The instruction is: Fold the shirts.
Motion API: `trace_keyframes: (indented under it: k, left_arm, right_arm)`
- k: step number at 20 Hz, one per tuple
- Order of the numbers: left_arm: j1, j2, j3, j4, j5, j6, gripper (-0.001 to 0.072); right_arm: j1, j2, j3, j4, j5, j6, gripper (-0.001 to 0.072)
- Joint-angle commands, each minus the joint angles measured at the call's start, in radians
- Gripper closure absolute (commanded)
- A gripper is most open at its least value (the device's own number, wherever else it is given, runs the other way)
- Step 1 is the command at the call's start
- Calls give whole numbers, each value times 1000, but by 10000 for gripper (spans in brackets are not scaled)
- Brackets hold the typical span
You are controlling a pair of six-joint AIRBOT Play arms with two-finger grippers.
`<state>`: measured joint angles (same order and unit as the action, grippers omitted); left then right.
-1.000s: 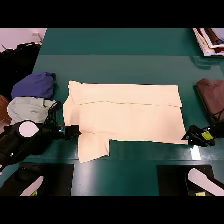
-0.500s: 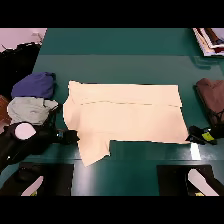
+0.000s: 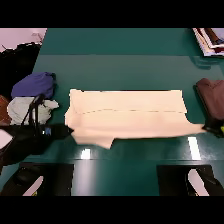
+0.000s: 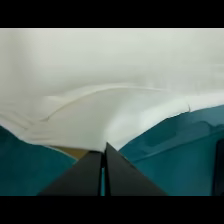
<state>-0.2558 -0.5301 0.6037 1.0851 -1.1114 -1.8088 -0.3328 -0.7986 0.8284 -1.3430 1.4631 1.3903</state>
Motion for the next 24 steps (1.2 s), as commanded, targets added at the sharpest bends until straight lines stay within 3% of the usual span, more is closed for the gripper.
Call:
trace_keyframes:
  k: [1, 7, 13, 14, 15, 16, 21, 22, 23, 24]
  left_arm:
    - [3, -199, 103, 42, 194, 98, 683]
    - [3, -607, 313, 82, 379, 137, 682]
    - [3, -751, 460, 97, 482, 193, 682]
    - [3, -751, 472, 109, 488, 193, 650]
    - [3, -751, 486, 126, 483, 193, 338]
    - [3, -751, 499, 131, 469, 193, 84]
    - [0, -750, 555, 110, 346, 193, 131]
    - [0, -750, 555, 79, 329, 193, 418]
    - [0, -750, 553, 57, 323, 195, 678]
    - [0, -752, 553, 38, 320, 194, 682]
  right_arm:
    - [1, -156, 156, 132, -63, 3, 692]
    - [122, -531, 407, 173, -130, -4, 692]
    - [173, -777, 650, 175, -116, 8, 688]
    - [171, -798, 679, 174, -107, 8, 583]
    - [164, -816, 707, 174, -93, 7, 347]
    - [151, -827, 726, 174, -78, 7, 259]
    - [28, -830, 698, 174, 34, -134, 253]
    - [-5, -830, 670, 176, 28, -134, 250]
    - [-39, -830, 629, 194, 9, -138, 173]
    - [-71, -832, 588, 233, -13, -156, 109]
